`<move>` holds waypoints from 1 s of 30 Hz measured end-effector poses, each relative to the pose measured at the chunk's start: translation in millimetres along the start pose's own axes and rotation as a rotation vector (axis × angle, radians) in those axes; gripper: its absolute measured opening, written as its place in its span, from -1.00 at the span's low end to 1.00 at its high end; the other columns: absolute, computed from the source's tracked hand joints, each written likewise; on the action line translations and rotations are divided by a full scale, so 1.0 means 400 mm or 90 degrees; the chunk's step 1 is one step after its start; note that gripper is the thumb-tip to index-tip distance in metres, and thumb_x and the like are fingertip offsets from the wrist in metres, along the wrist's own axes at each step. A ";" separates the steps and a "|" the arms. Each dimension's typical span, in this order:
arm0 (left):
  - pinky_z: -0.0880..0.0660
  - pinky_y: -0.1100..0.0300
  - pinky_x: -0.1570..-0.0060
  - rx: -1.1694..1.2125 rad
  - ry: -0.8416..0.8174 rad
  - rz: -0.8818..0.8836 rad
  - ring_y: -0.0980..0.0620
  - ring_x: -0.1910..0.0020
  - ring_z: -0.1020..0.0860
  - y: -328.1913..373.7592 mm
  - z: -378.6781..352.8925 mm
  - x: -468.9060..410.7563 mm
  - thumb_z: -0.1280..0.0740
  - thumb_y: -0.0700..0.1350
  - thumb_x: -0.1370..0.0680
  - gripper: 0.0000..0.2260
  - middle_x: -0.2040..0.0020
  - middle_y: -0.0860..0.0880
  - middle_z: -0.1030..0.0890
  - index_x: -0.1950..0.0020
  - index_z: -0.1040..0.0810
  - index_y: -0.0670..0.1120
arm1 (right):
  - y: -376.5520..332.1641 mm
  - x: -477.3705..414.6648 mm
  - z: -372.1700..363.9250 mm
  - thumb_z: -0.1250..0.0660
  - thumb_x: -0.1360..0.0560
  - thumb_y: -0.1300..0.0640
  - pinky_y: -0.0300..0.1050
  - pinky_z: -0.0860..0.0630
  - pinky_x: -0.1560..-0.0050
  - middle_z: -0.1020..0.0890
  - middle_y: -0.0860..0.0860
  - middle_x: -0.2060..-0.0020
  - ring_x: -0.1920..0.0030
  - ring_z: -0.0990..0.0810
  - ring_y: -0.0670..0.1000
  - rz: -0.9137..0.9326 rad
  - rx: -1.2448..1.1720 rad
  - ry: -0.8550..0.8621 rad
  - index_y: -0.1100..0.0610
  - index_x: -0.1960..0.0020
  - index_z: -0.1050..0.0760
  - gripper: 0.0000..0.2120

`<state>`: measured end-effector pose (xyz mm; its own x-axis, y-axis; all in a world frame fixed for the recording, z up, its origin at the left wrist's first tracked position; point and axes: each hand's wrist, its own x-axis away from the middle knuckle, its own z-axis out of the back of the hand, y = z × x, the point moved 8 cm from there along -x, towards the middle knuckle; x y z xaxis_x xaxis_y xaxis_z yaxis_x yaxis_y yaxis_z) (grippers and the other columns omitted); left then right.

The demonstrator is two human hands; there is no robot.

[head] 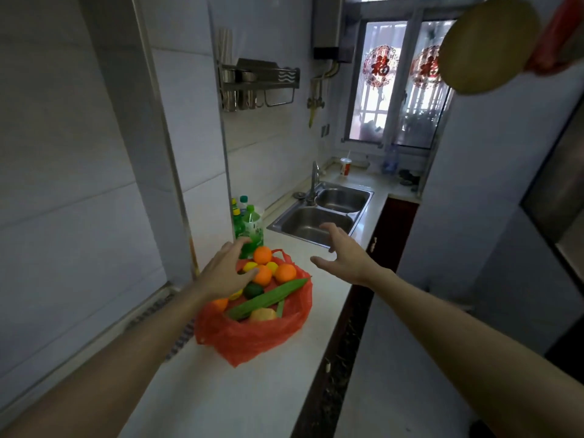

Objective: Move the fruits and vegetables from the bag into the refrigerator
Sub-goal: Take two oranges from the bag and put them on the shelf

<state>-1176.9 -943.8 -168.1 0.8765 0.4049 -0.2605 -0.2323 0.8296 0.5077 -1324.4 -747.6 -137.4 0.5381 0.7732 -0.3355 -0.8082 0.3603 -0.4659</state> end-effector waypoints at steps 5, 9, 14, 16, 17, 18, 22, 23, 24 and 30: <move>-0.45 0.06 -0.07 0.015 -0.002 -0.006 -0.03 -0.06 -0.45 0.004 -0.062 -0.050 -0.37 0.10 -0.49 -0.43 -0.19 -0.08 -0.42 -0.43 -0.22 0.06 | 0.084 -0.032 -0.089 -0.41 -0.45 -0.11 -0.15 -0.48 0.01 -0.45 0.10 -0.17 -0.01 -0.49 0.00 -0.045 -0.066 -0.026 0.05 -0.43 -0.18 -0.33; -0.40 0.09 -0.13 0.018 0.004 0.009 0.00 -0.13 -0.43 0.005 -0.096 -0.089 -0.38 0.07 -0.49 -0.44 -0.17 -0.09 -0.44 -0.43 -0.24 0.04 | 0.173 -0.058 -0.175 -0.42 -0.45 -0.10 -0.18 -0.45 0.04 -0.47 0.08 -0.14 -0.02 -0.49 -0.01 -0.076 -0.112 -0.074 0.02 -0.42 -0.19 -0.34; -0.37 0.13 -0.10 0.010 0.001 0.064 -0.06 -0.21 -0.44 -0.036 -0.150 -0.116 -0.39 0.04 -0.49 -0.47 -0.21 -0.10 -0.45 -0.38 -0.27 0.03 | 0.269 -0.108 -0.232 -0.41 -0.45 -0.12 -0.16 -0.45 0.02 -0.46 0.06 -0.11 -0.02 -0.48 -0.02 -0.070 -0.129 -0.113 0.01 -0.41 -0.20 -0.36; -0.40 0.10 -0.12 0.010 -0.002 0.085 -0.07 -0.20 -0.45 -0.057 -0.175 -0.122 -0.39 0.06 -0.48 -0.48 -0.23 -0.10 -0.45 -0.37 -0.28 0.06 | 0.303 -0.129 -0.248 -0.40 -0.45 -0.13 -0.16 -0.45 0.04 -0.46 0.05 -0.10 -0.01 -0.49 -0.02 -0.062 -0.129 -0.125 0.01 -0.41 -0.20 -0.36; -0.42 0.09 -0.11 0.011 -0.004 0.099 -0.07 -0.17 -0.47 -0.068 -0.187 -0.125 -0.40 0.06 -0.48 -0.48 -0.23 -0.10 -0.45 -0.37 -0.28 0.06 | 0.322 -0.140 -0.255 -0.40 -0.45 -0.14 -0.17 -0.45 0.04 -0.46 0.04 -0.09 0.00 -0.49 -0.02 -0.062 -0.129 -0.129 0.01 -0.41 -0.20 -0.36; -0.43 0.08 -0.10 0.011 -0.005 0.112 -0.07 -0.13 -0.48 -0.075 -0.196 -0.126 -0.40 0.05 -0.48 -0.48 -0.23 -0.11 -0.45 -0.38 -0.28 0.06 | 0.340 -0.150 -0.261 -0.40 -0.45 -0.14 -0.18 -0.45 0.05 -0.46 0.04 -0.08 0.00 -0.50 -0.01 -0.065 -0.130 -0.132 0.01 -0.40 -0.19 -0.36; -0.39 0.14 -0.05 -0.005 0.003 0.151 -0.08 -0.12 -0.47 -0.101 -0.227 -0.128 -0.40 -0.02 -0.50 -0.49 -0.21 -0.12 -0.45 -0.39 -0.30 -0.03 | 0.395 -0.190 -0.277 -0.41 -0.45 -0.13 -0.19 -0.44 0.06 -0.47 0.05 -0.07 0.02 -0.52 0.00 -0.061 -0.135 -0.145 0.02 -0.40 -0.20 -0.36; -0.37 0.15 -0.04 -0.007 0.005 0.155 -0.08 -0.12 -0.47 -0.106 -0.233 -0.128 -0.40 -0.02 -0.50 -0.49 -0.21 -0.12 -0.45 -0.38 -0.30 -0.05 | 0.406 -0.198 -0.283 -0.40 -0.45 -0.13 -0.18 -0.44 0.06 -0.46 0.05 -0.08 0.01 -0.52 0.01 -0.061 -0.139 -0.151 0.03 -0.40 -0.20 -0.36; -0.37 0.16 -0.03 -0.010 0.005 0.161 -0.08 -0.12 -0.47 -0.114 -0.241 -0.126 -0.41 -0.03 -0.50 -0.50 -0.21 -0.12 -0.45 -0.38 -0.31 -0.06 | 0.415 -0.204 -0.289 -0.40 -0.45 -0.13 -0.18 -0.45 0.06 -0.46 0.04 -0.09 0.01 -0.52 0.01 -0.062 -0.143 -0.157 0.03 -0.40 -0.20 -0.36; -0.34 0.16 0.02 0.005 0.002 0.184 -0.04 -0.11 -0.47 -0.168 -0.286 -0.113 -0.42 0.00 -0.49 -0.50 -0.19 -0.08 -0.45 -0.36 -0.32 -0.02 | 0.452 -0.223 -0.338 -0.39 -0.47 -0.11 -0.20 -0.45 0.09 -0.47 0.04 -0.10 0.01 -0.52 0.00 -0.064 -0.161 -0.187 0.02 -0.40 -0.20 -0.39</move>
<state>-1249.2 -974.0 -284.3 0.7728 0.6255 -0.1072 -0.4692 0.6769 0.5671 -1486.2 -821.9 -302.3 0.4907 0.8701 -0.0468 -0.6511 0.3304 -0.6833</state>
